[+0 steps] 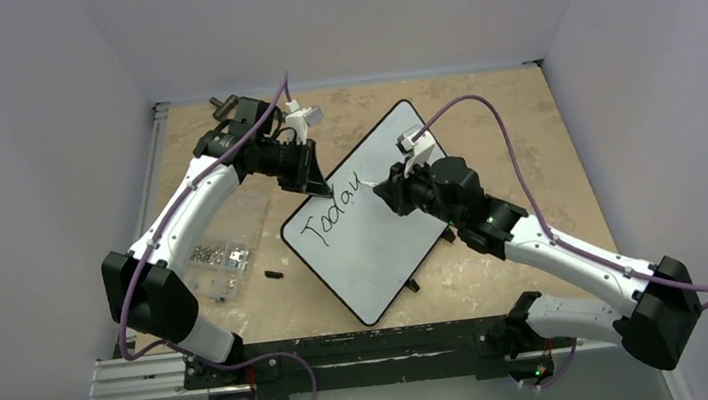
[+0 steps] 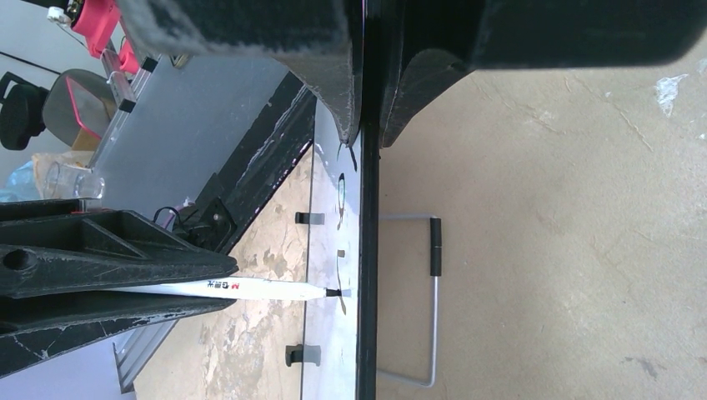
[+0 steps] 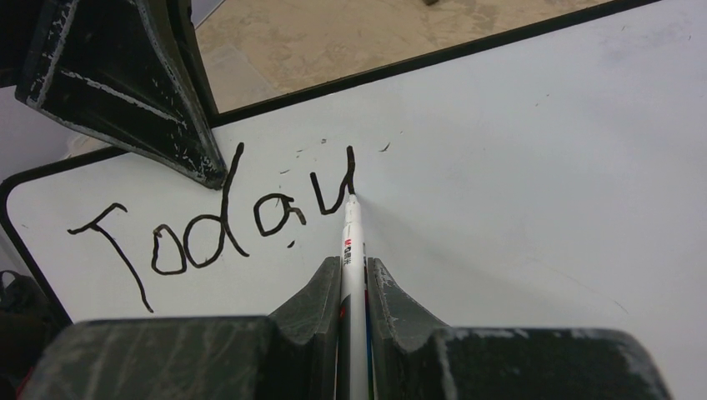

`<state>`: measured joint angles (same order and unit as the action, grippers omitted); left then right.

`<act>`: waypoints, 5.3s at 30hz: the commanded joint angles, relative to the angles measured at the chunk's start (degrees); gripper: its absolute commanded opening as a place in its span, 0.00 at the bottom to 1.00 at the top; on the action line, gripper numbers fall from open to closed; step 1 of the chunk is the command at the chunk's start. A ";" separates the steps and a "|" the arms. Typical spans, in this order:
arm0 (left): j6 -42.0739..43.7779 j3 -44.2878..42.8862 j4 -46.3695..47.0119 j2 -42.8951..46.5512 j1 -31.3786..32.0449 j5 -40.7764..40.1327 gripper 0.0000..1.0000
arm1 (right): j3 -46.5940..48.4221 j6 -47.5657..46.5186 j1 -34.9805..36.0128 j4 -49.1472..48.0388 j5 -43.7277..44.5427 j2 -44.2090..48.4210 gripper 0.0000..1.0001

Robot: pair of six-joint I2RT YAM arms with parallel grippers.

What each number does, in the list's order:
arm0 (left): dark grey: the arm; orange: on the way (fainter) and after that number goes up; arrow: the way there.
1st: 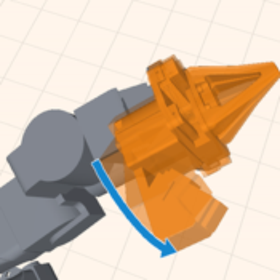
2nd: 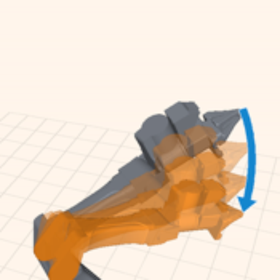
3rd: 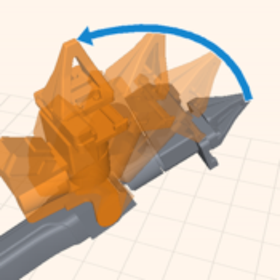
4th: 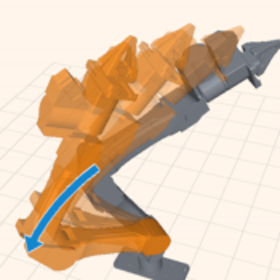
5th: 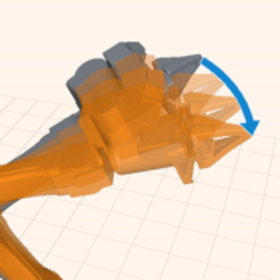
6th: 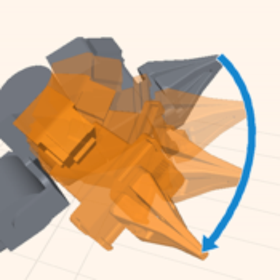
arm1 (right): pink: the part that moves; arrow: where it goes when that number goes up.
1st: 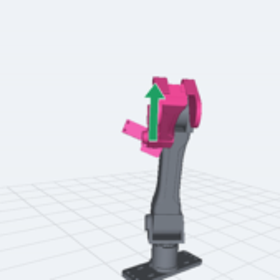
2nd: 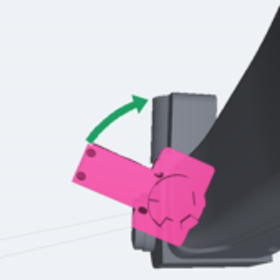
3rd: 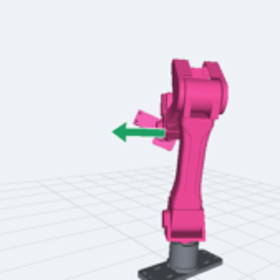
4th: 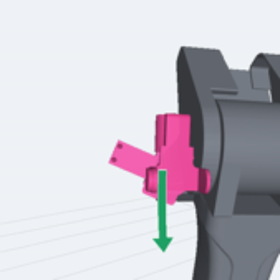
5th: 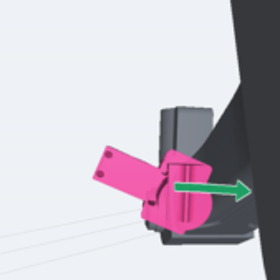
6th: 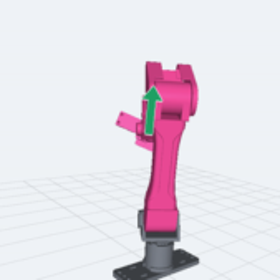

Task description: Write a sentence on the whiteboard

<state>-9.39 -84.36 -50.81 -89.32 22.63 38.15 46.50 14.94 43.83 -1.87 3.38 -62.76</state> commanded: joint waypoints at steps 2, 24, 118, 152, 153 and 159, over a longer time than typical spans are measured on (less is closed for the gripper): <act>2.18 -0.46 1.76 2.29 -0.23 -5.52 0.00 | -2.41 0.81 -0.07 1.78 -0.87 1.24 0.00; 2.03 -0.37 1.77 2.34 -0.27 -5.54 0.00 | -4.05 3.49 -0.03 2.74 -9.18 3.45 0.00; 1.92 -0.11 1.59 3.25 -0.22 -6.51 0.00 | 3.65 0.05 -3.33 0.87 -2.52 -3.09 0.00; 1.91 -0.11 1.68 3.44 -0.26 -6.43 0.00 | 8.86 -1.19 -5.01 2.45 4.74 -1.66 0.00; 1.92 -0.11 1.72 3.43 -0.23 -6.42 0.00 | 9.16 -1.42 -5.05 2.38 4.79 -2.03 0.00; 1.92 -0.11 1.73 3.56 -0.22 -6.36 0.00 | 9.97 -1.71 -5.66 2.20 4.20 -3.68 0.00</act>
<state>-9.47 -84.36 -51.11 -88.31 22.70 37.45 53.58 14.28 38.74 2.26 6.72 -65.73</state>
